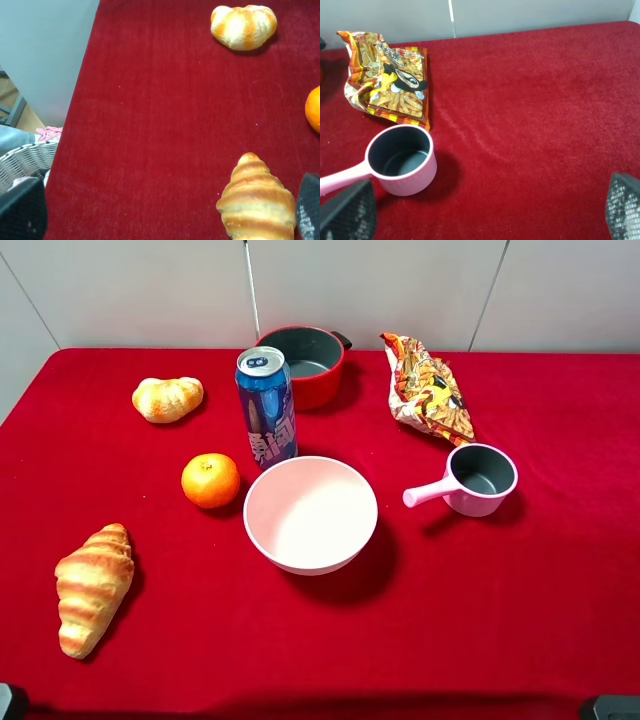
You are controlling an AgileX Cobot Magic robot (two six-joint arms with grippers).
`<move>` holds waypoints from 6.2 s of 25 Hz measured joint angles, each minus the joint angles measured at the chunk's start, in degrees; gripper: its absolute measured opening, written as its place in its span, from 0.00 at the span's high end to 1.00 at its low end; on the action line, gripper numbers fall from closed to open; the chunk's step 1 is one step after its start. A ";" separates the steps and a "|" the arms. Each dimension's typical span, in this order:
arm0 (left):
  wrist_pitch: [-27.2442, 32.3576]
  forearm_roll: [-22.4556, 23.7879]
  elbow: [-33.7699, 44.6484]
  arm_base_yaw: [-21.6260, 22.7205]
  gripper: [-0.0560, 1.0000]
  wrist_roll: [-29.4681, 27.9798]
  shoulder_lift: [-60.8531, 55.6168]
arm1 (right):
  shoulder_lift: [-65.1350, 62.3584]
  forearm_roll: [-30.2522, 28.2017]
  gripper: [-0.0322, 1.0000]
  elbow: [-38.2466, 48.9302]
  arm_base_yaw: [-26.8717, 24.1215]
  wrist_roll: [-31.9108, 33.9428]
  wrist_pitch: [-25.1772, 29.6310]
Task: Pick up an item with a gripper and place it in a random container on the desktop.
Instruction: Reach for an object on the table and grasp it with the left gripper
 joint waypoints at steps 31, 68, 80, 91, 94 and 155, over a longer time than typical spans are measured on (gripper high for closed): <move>0.01 0.28 -2.66 0.00 0.02 0.28 6.08 | 0.00 0.00 0.30 0.00 0.00 0.00 0.00; 4.54 -3.81 -45.09 0.00 0.04 12.26 72.38 | 0.00 0.00 0.30 0.00 0.00 0.00 -0.05; 6.49 -3.98 -47.47 0.00 0.04 18.14 86.77 | 0.00 0.00 0.30 0.00 0.00 0.00 -0.05; 6.49 -4.58 -55.61 0.00 0.04 24.25 100.02 | 0.00 0.00 0.30 0.00 0.00 0.00 -0.05; 6.49 -4.89 -58.39 0.00 0.04 26.10 103.88 | 0.00 0.00 0.30 0.00 0.00 0.00 -0.05; -1.99 -5.20 -78.12 -8.28 0.28 50.34 137.05 | 0.00 0.02 0.30 0.00 0.00 0.00 -0.05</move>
